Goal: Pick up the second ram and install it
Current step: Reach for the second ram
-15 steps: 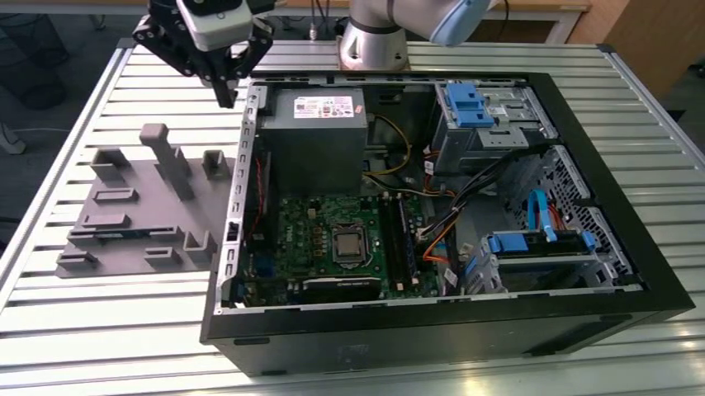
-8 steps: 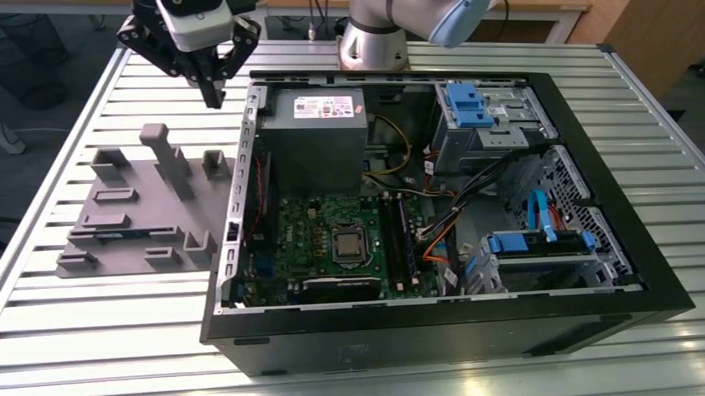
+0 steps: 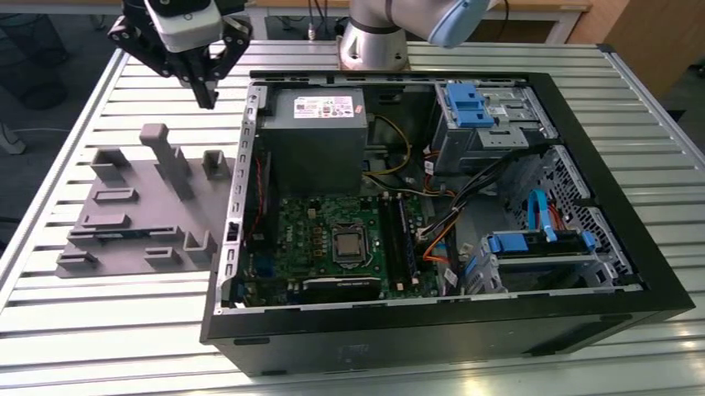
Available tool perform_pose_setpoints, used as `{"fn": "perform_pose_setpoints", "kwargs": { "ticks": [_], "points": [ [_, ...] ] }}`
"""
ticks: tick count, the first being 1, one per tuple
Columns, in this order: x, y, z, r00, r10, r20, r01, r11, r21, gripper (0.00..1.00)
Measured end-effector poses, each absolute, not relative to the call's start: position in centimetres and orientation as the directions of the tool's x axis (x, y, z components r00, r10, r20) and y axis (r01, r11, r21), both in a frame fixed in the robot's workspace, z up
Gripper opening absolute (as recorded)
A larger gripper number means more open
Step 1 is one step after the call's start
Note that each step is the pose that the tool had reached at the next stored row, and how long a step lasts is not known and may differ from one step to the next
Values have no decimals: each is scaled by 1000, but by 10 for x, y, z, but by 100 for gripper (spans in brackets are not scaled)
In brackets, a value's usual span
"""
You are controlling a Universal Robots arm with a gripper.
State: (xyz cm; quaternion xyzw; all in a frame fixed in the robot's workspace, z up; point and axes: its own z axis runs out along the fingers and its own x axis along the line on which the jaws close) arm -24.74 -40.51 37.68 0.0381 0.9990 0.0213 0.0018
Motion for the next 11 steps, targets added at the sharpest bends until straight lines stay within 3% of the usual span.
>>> {"fn": "perform_pose_setpoints", "kwargs": {
  "ticks": [11],
  "points": [
    [-252,-405,377,-997,76,-2,76,996,43,11]
  ]
}}
